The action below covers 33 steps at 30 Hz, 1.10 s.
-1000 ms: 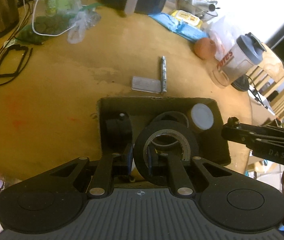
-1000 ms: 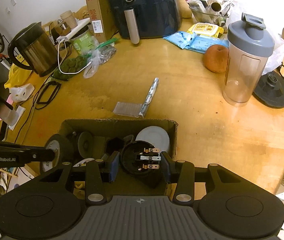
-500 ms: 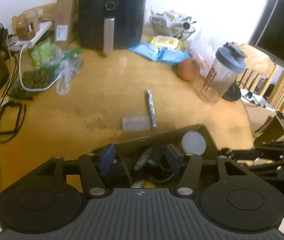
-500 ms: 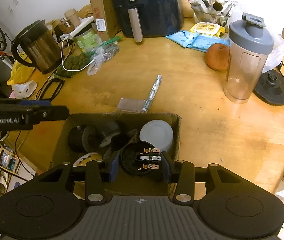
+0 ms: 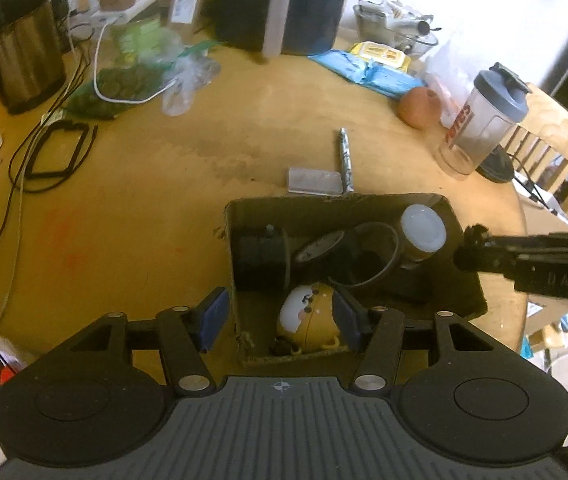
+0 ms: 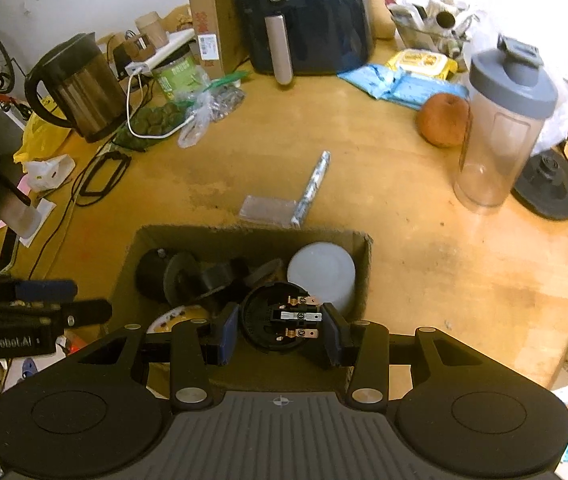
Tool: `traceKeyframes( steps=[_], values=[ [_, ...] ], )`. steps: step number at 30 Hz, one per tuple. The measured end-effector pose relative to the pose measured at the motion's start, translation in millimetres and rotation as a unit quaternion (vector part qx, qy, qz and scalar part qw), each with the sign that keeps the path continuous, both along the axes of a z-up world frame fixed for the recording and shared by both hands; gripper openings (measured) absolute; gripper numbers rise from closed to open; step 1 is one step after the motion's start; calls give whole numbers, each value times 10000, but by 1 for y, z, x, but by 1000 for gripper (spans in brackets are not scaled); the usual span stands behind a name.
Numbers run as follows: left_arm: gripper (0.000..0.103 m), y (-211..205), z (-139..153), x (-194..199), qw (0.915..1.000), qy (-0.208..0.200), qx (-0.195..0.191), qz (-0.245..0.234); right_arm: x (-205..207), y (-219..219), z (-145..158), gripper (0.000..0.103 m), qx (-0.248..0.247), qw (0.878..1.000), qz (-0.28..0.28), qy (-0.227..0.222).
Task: Organize rigid objects
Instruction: 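Lower the black round plug into the box and open the right tool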
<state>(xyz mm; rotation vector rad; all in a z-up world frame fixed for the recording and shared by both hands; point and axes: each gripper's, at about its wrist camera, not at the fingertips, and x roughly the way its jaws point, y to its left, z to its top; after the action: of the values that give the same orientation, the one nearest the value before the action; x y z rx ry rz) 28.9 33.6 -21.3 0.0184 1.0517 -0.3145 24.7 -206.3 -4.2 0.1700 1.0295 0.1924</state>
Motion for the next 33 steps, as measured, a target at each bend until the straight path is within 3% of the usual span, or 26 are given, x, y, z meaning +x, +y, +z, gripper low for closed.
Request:
traceKeyframes(
  steps=[9, 10, 12, 15, 18, 23, 31, 33],
  values=[
    [56, 7, 3, -8, 9999, -32, -53, 93, 7, 7, 11, 47, -129, 9998, 111, -99],
    [56, 8, 3, -8, 9999, -33, -58, 106, 8, 10, 9, 50, -169, 9998, 125, -22],
    [56, 10, 3, -9, 9999, -36, -64, 117, 7, 14, 7, 77, -228, 9996, 127, 45],
    [56, 11, 3, -11, 9999, -71, -66, 119, 2, 19, 7, 92, -217, 9996, 159, 45],
    [56, 14, 3, -13, 9998, -62, -70, 155, 1, 26, 5, 100, -310, 9992, 228, 116],
    [56, 18, -1, -17, 9998, 9, -67, 195, -4, 34, -7, 103, -524, 9970, 291, 481],
    [57, 26, -6, -22, 9995, 108, -19, 285, -12, 41, -11, 103, -532, 9965, 252, 587],
    [67, 26, -6, -23, 9996, 94, -8, 281, -12, 42, -11, 103, -550, 9964, 255, 595]
  ],
)
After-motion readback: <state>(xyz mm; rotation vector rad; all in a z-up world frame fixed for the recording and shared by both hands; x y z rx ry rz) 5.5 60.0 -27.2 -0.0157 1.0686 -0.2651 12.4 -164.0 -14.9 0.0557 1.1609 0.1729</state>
